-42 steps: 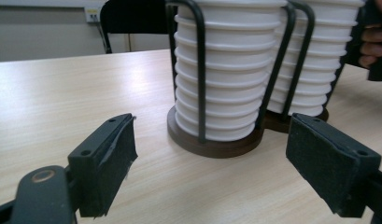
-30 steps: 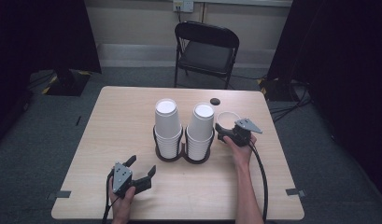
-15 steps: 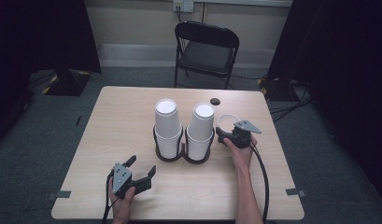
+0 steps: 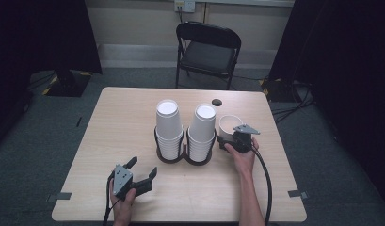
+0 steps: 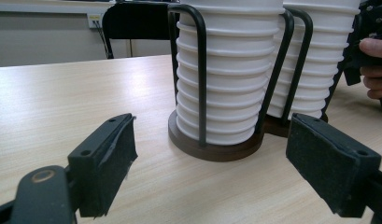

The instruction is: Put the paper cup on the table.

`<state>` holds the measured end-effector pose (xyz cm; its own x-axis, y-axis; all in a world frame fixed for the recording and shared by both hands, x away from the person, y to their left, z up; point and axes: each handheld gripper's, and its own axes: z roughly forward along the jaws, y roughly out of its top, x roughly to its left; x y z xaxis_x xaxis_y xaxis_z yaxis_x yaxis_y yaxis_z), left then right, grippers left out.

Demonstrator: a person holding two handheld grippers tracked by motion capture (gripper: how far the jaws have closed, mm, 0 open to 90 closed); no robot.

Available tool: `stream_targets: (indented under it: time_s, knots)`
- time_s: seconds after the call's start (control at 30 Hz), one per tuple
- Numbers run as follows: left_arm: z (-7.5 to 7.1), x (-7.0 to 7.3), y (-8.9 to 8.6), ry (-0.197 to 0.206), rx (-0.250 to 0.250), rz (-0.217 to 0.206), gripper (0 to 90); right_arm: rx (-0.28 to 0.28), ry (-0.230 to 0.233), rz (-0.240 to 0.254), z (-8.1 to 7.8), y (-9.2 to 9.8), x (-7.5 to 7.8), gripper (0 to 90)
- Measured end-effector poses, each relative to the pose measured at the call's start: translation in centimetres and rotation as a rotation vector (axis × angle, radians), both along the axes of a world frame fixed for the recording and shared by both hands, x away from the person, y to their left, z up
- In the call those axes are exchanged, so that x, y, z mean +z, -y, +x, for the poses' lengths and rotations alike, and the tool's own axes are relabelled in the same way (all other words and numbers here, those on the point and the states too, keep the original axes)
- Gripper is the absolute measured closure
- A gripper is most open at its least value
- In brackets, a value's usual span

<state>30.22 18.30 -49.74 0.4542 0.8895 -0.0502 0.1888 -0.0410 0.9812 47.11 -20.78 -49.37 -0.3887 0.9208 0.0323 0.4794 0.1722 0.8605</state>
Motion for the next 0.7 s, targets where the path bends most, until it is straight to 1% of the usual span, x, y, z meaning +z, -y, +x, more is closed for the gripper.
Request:
stream_targets:
  time_s: [0.1,0.23,0.3,0.43,0.5,0.53,0.57,0.63,0.7]
  knots:
    - [0.0,0.0,0.0,0.001,-0.001,0.003,15.8,-0.017,0.001,0.005,-0.5,0.4,-0.1,13.8]
    - [0.0,0.0,0.0,0.001,-0.002,0.009,15.8,-0.023,-0.013,0.008,-1.1,0.8,-0.1,13.6]
    - [0.0,0.0,0.0,0.0,-0.001,0.009,15.8,-0.033,-0.001,0.014,-1.5,0.9,0.1,13.7]
    - [0.1,0.0,0.1,-0.001,0.0,0.008,15.8,-0.051,-0.006,0.014,-2.3,1.2,0.2,13.6]
    - [0.1,0.0,0.0,-0.006,-0.008,0.011,15.8,-0.058,0.016,0.037,-2.9,1.4,0.5,13.7]
    - [0.1,0.0,0.1,-0.01,-0.007,0.002,15.8,-0.067,0.021,0.042,-3.2,1.5,0.6,13.6]
    - [0.1,0.0,0.0,-0.01,-0.008,0.002,15.7,-0.065,0.029,0.045,-3.5,1.5,0.6,13.6]
    - [0.1,0.0,0.0,-0.011,-0.01,0.005,15.7,-0.068,0.032,0.046,-4.0,1.6,0.7,13.7]
    - [0.2,0.0,0.1,-0.013,-0.012,0.011,15.6,-0.07,0.049,0.062,-4.4,1.6,0.9,14.1]
